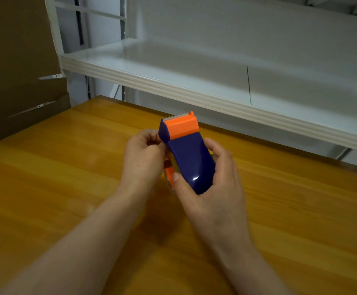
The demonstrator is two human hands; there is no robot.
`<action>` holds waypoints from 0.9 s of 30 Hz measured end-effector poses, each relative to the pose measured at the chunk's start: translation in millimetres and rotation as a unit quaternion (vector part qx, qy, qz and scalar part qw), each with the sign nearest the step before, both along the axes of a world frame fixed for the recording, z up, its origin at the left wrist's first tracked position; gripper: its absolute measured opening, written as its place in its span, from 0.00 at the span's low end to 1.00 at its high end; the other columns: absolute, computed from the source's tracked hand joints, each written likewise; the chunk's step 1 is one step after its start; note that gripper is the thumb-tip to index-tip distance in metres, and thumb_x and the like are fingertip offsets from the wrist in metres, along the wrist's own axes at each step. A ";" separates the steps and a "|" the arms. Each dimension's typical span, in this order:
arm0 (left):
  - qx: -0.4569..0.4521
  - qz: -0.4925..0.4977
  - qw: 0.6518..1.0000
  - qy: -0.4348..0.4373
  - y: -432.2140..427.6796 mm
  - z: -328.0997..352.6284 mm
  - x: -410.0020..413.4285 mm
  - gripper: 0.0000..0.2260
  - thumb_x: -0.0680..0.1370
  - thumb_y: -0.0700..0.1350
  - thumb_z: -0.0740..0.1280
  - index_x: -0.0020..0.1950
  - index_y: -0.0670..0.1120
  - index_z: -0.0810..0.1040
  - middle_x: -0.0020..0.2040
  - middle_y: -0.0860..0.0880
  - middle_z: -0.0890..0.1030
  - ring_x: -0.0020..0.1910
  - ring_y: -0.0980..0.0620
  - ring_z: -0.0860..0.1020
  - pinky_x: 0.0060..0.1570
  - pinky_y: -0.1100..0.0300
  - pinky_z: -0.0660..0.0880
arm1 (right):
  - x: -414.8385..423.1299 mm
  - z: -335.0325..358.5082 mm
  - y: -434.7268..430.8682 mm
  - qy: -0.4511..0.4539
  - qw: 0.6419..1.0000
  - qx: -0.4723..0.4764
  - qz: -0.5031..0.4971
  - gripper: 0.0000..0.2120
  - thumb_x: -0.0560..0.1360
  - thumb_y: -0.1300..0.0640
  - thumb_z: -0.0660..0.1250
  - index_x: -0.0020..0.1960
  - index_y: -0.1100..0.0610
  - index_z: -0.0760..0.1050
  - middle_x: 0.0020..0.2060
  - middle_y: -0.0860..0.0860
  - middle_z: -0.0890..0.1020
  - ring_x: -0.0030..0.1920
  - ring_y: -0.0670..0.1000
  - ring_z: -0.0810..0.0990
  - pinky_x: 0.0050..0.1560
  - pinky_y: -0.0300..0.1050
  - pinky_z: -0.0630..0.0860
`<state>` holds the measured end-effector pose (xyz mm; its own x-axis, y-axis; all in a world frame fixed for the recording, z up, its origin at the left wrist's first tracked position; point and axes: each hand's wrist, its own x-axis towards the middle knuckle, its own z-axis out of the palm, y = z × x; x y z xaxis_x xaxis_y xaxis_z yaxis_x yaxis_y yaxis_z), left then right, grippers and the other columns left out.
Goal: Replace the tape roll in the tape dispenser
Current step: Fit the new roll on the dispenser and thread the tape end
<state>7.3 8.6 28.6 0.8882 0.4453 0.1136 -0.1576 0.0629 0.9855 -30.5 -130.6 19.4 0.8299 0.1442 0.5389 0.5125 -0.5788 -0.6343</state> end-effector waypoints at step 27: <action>-0.049 -0.106 0.993 -0.018 20.5 16.7 -7.2 0.09 0.77 0.33 0.64 0.41 0.45 0.75 0.37 0.49 0.79 0.33 0.55 0.79 0.31 0.62 0.76 | 24.4 -2.2 -23.6 0.223 0.947 0.091 0.214 0.47 0.64 0.24 0.68 0.78 0.35 0.55 0.65 0.41 0.78 0.64 0.42 0.79 0.63 0.48 0.79</action>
